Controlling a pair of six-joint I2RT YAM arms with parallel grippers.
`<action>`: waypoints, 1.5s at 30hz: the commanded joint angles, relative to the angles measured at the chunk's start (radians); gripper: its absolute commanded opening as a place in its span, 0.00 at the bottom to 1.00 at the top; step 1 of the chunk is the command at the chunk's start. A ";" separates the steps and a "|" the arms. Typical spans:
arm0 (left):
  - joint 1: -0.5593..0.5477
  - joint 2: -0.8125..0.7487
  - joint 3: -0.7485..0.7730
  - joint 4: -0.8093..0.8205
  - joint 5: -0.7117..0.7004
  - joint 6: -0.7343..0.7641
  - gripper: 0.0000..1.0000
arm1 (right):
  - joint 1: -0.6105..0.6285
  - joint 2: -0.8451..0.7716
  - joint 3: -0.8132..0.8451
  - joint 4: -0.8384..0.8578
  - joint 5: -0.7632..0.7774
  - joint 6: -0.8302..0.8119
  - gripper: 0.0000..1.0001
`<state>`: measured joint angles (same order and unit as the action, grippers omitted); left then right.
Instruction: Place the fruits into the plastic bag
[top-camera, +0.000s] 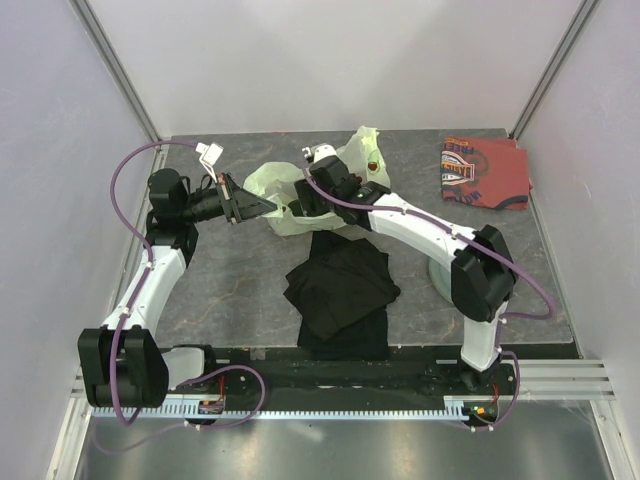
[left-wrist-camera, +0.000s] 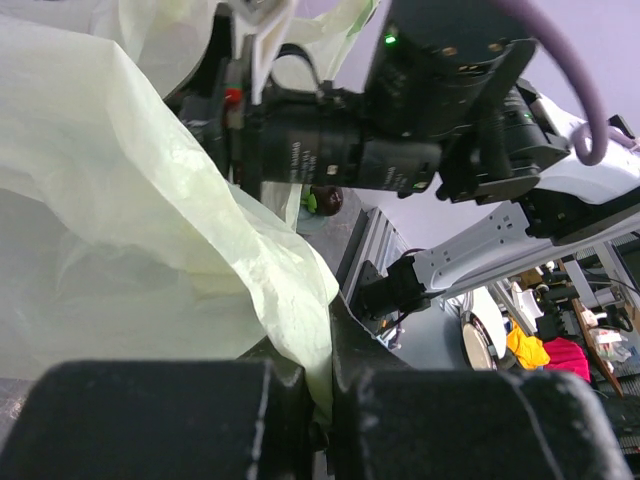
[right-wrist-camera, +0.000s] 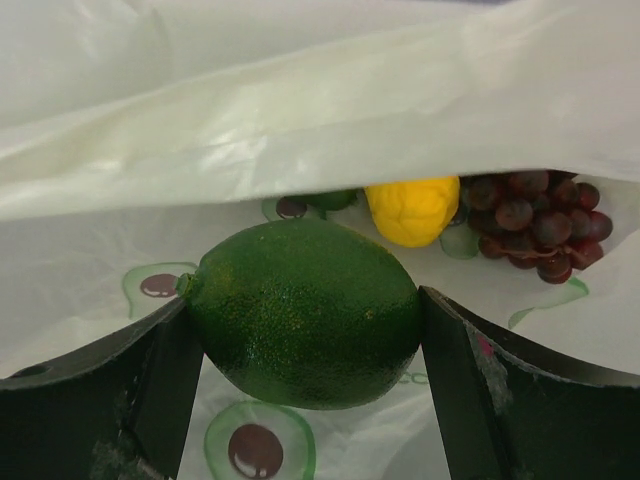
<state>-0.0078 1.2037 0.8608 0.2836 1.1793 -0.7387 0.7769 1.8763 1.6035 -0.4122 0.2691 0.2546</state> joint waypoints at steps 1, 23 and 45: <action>0.000 -0.004 0.032 0.012 0.002 0.032 0.02 | 0.005 0.056 0.079 -0.034 0.010 0.014 0.44; 0.000 -0.001 0.032 0.012 0.002 0.030 0.01 | 0.004 0.215 0.148 -0.112 0.044 0.023 0.76; 0.000 -0.001 0.033 0.012 0.003 0.029 0.02 | 0.005 0.021 -0.005 0.050 -0.034 -0.031 0.94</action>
<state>-0.0078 1.2037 0.8608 0.2817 1.1793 -0.7391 0.7769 2.0392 1.6711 -0.4850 0.2832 0.2489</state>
